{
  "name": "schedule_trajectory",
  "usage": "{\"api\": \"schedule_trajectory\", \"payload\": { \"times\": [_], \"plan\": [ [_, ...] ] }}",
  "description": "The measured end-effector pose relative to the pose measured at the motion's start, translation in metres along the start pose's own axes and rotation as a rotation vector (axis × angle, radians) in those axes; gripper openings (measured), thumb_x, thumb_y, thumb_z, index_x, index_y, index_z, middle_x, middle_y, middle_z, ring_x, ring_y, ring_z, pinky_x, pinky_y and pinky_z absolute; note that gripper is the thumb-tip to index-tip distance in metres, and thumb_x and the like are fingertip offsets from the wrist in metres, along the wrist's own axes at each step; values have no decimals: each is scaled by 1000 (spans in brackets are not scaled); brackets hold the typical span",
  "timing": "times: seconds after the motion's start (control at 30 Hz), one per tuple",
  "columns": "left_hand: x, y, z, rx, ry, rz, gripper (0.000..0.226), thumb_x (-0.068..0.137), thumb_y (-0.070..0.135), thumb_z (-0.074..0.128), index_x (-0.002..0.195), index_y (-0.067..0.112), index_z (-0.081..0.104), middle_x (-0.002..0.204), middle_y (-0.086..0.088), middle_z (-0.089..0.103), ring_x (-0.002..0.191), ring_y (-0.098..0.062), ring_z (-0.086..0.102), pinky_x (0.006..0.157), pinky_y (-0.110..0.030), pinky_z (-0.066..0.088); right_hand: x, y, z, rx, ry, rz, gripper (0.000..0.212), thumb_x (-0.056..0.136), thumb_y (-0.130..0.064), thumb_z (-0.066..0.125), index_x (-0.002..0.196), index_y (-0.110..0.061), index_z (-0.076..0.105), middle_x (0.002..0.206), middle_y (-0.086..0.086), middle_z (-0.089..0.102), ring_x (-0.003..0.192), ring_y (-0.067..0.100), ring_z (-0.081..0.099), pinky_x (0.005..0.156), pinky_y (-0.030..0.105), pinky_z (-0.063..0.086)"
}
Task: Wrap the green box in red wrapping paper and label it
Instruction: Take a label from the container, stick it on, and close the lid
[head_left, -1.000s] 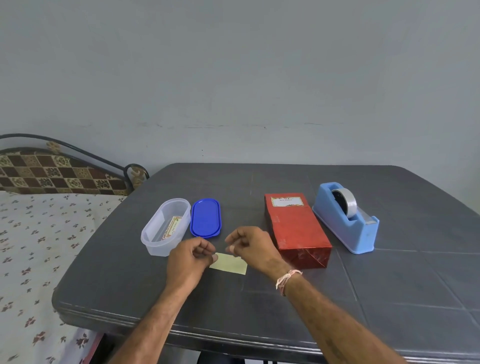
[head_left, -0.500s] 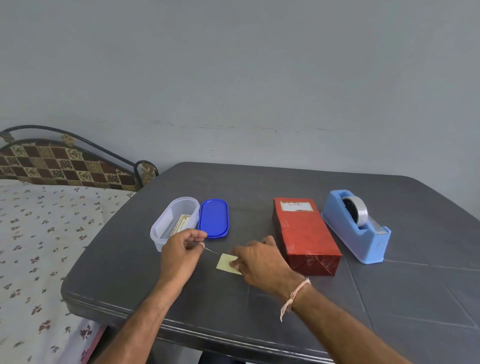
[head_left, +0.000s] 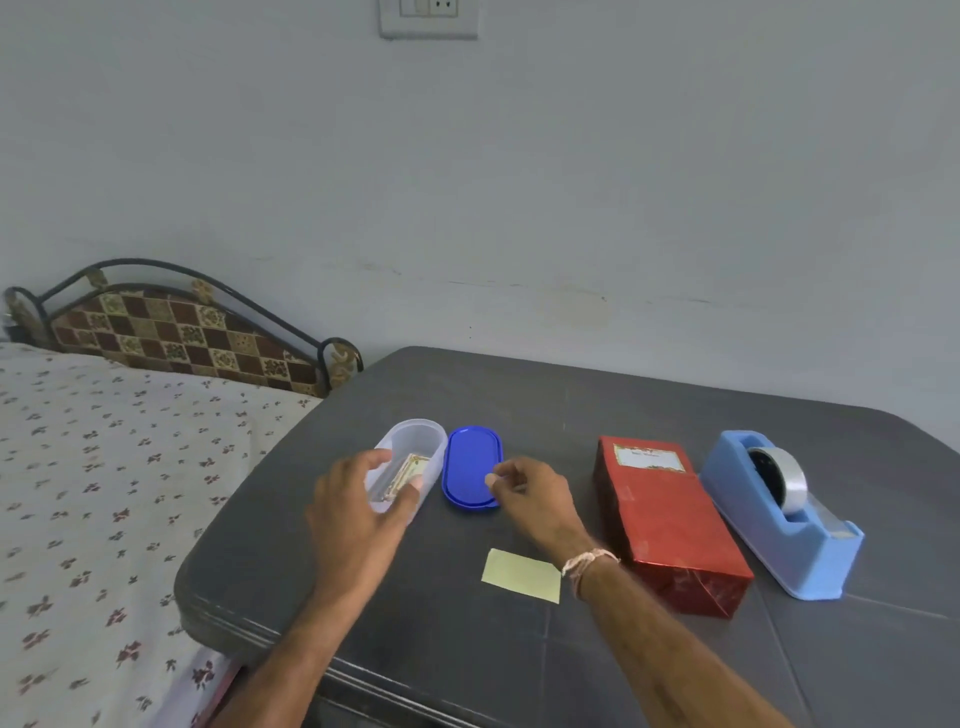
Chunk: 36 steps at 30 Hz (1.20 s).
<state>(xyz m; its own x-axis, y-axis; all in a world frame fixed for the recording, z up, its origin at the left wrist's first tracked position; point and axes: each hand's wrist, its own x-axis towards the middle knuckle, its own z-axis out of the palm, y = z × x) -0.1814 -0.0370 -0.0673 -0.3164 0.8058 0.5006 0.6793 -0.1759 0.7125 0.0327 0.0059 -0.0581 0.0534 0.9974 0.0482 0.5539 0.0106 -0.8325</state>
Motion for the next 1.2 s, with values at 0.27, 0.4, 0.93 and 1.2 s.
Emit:
{"api": "schedule_trajectory", "payload": {
  "times": [0.27, 0.4, 0.93, 1.2],
  "plan": [
    [-8, 23, 30, -70, -51, 100, 32, 78, 35, 87, 102, 26, 68, 105, 16, 69, 100, -18, 59, 86, -48, 51, -26, 2, -12, 318, -171, -116, 10, 97, -21, 70, 101, -26, 78, 76, -18, 70, 70, 4, 60, 61, 10, 43],
    [-13, 30, 35, -105, -87, 101, 26, 81, 35, 85, 99, 29, 68, 102, 17, 68, 102, -16, 55, 84, -40, 48, -36, 5, -16, 479, -236, -46, 14, 101, -24, 66, 107, -16, 76, 91, -4, 73, 74, 6, 63, 64, 19, 45],
    [-24, 52, 33, -649, -289, -350, 4, 92, 20, 75, 95, 18, 75, 94, 5, 75, 91, -13, 66, 71, -27, 45, -47, 12, -31, 547, -306, 39, 13, 96, -15, 69, 83, -13, 69, 73, 1, 66, 63, 7, 59, 60, 21, 45],
    [-31, 37, 28, -605, -248, -356, 5, 94, 20, 72, 91, 18, 76, 83, 7, 71, 84, -12, 62, 70, -26, 44, -38, 4, -53, -623, -175, -237, 28, 92, -12, 61, 111, -27, 77, 107, -9, 78, 99, 16, 71, 88, 33, 57]
  ]
}}
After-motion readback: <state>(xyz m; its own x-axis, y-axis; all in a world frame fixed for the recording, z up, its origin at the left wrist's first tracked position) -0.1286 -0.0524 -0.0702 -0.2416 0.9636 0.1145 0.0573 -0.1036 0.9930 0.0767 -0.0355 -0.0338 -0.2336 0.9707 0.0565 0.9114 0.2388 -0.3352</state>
